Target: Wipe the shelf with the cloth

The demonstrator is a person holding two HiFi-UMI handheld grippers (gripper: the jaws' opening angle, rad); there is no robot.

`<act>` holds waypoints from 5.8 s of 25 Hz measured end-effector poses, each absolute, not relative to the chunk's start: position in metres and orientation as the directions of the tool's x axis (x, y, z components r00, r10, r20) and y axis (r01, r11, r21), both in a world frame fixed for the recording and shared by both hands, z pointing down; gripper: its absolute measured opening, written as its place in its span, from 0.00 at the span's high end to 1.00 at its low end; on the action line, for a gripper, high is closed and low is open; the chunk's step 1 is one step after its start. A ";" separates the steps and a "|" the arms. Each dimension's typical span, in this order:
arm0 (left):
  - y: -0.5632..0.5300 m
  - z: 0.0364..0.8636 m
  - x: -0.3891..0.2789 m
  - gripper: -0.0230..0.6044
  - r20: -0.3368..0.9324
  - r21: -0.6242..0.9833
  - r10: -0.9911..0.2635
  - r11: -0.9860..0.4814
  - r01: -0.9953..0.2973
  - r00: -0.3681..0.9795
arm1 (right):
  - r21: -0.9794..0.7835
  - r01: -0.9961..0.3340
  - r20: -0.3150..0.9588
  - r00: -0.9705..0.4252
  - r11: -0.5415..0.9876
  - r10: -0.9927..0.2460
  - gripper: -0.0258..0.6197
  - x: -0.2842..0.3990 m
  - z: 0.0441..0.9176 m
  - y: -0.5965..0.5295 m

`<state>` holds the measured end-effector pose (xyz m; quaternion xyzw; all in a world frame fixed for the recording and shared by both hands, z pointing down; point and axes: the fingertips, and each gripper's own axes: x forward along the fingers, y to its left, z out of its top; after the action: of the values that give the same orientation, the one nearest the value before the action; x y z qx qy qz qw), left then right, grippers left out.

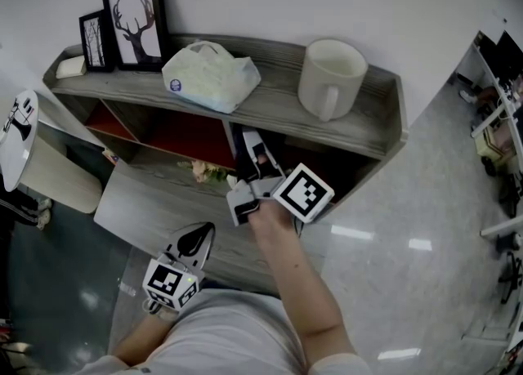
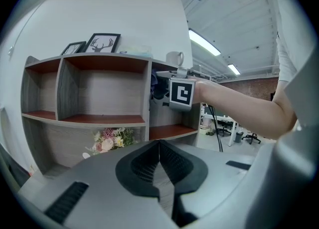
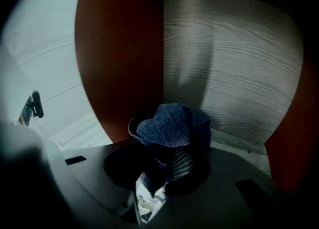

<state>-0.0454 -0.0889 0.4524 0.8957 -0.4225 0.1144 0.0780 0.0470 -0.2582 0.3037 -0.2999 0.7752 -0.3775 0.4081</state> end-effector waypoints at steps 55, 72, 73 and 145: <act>-0.084 0.461 -0.042 0.94 0.273 0.043 -0.730 -0.641 -0.766 0.627 | -0.994 -0.102 0.030 -0.539 0.029 -0.842 0.82 0.036 0.489 -0.227; -0.082 0.459 -0.044 0.94 0.263 0.048 -0.731 -0.642 -0.766 0.629 | -0.921 -0.147 -0.217 -0.578 0.361 -0.786 0.82 0.034 0.361 -0.227; -0.082 0.459 -0.045 0.94 0.264 0.049 -0.731 -0.642 -0.765 0.629 | -0.917 -0.145 -0.224 -0.580 0.370 -0.783 0.82 0.033 0.359 -0.227; -0.095 0.448 0.010 0.93 0.218 0.123 -0.253 -0.951 -0.284 0.943 | -0.118 -0.993 0.268 -0.060 0.029 -0.961 0.82 0.120 0.462 -0.038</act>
<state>0.0097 -0.0951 0.4479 0.9826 -0.1366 0.1001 0.0765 0.1202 -0.0382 0.4621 -0.6833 0.7150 -0.1367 -0.0570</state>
